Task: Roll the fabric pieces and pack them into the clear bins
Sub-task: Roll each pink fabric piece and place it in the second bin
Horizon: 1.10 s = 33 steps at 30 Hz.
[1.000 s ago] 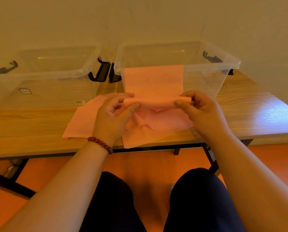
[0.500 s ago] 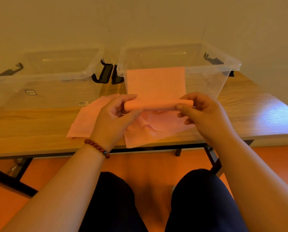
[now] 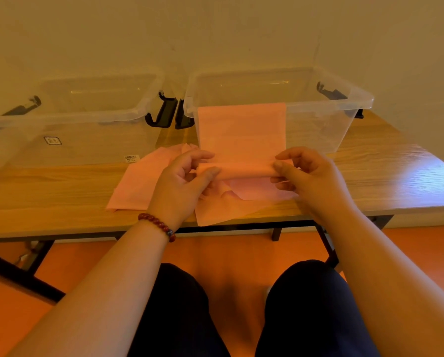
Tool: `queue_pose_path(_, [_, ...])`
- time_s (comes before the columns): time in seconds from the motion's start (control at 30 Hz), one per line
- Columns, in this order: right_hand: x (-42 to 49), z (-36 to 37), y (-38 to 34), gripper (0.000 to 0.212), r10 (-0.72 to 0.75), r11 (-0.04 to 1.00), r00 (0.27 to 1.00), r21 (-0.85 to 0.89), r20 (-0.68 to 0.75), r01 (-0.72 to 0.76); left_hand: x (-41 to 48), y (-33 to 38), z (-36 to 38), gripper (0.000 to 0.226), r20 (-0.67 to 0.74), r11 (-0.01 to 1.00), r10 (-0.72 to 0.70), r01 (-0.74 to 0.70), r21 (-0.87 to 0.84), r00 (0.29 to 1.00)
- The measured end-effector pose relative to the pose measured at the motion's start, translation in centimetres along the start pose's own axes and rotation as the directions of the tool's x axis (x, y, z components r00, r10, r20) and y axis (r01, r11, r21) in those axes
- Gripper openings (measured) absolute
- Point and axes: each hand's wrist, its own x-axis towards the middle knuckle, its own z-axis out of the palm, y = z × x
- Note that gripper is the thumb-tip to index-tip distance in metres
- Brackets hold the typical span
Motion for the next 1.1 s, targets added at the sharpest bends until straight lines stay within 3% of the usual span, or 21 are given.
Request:
queue_pose_path(0.13, [-0.2, -0.4, 0.4, 0.03, 0.027, 0.998, 0.999, -0.056, 0.031, -0.026, -0.1, 0.0, -0.5, 0.031, 0.064, 1.0, -0.026, 0.026, 0.005, 0.998])
queue_pose_path(0.23, [-0.2, -0.3, 0.4, 0.02, 0.017, 1.0, 1.0, -0.02, 0.008, -0.017, 0.0, 0.2, -0.4, 0.036, 0.067, 0.998, -0.044, 0.047, -0.05, 0.997])
queue_pose_path(0.4, [-0.2, -0.2, 0.6, 0.009, 0.02, 1.0, 0.998, -0.014, -0.065, -0.021, 0.6, 0.1, 0.2, 0.016, 0.034, 0.999, -0.053, 0.053, -0.012, 0.998])
queue_pose_path(0.63, [0.1, -0.1, 0.5, 0.013, -0.025, 1.0, 0.998, 0.012, -0.057, 0.026, 0.4, -0.2, 0.4, 0.021, 0.024, 0.995, -0.056, 0.057, -0.082, 0.998])
queue_pose_path(0.87, [0.1, -0.7, 0.7, 0.026, 0.003, 0.999, 1.0, -0.051, 0.021, -0.002, 0.1, -0.4, -0.1, 0.031, 0.052, 0.999, -0.054, 0.054, -0.004, 0.997])
queue_pose_path(1.1, [0.4, -0.5, 0.2, 0.014, -0.067, 0.986, 0.998, -0.151, 0.002, 0.067, 0.2, -0.3, 0.2, 0.019, 0.005, 0.99, -0.099, 0.099, -0.1, 0.995])
